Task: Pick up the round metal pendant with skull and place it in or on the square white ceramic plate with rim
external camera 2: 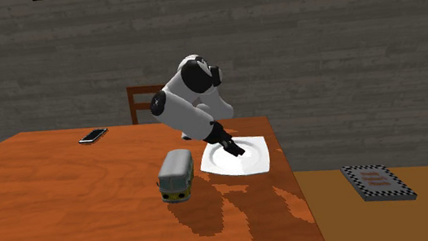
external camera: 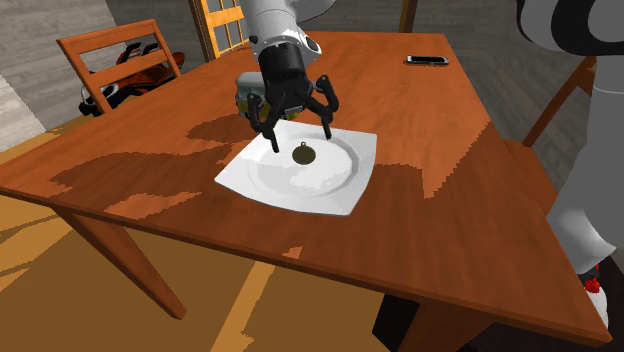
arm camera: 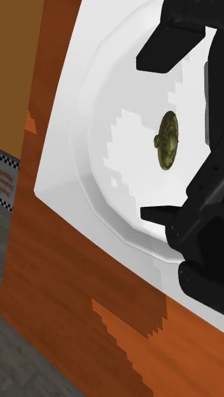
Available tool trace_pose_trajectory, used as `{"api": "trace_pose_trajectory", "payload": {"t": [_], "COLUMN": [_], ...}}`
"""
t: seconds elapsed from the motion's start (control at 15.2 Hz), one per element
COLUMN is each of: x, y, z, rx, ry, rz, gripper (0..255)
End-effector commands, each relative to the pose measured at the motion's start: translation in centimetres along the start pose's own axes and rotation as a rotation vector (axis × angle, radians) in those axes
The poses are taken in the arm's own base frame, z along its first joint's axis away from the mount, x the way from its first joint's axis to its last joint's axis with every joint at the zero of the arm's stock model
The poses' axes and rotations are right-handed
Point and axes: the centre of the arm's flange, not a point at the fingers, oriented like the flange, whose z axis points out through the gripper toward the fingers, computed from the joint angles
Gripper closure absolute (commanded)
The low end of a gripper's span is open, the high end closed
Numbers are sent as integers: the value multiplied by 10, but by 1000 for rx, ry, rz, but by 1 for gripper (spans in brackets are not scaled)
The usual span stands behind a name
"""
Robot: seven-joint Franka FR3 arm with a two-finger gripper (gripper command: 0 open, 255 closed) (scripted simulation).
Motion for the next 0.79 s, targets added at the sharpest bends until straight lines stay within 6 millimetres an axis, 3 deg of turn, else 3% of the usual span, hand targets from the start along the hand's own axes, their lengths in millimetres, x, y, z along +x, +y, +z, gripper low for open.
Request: {"api": "trace_pose_trajectory", "payload": {"t": [0.0,0.26,0.73], "x": [0,0,0], "y": [0,0,0], "z": [0,-50,-50], "rx": [0,0,0], "ry": [0,0,0], "rz": [0,0,0], "gripper": [0,0,0]}}
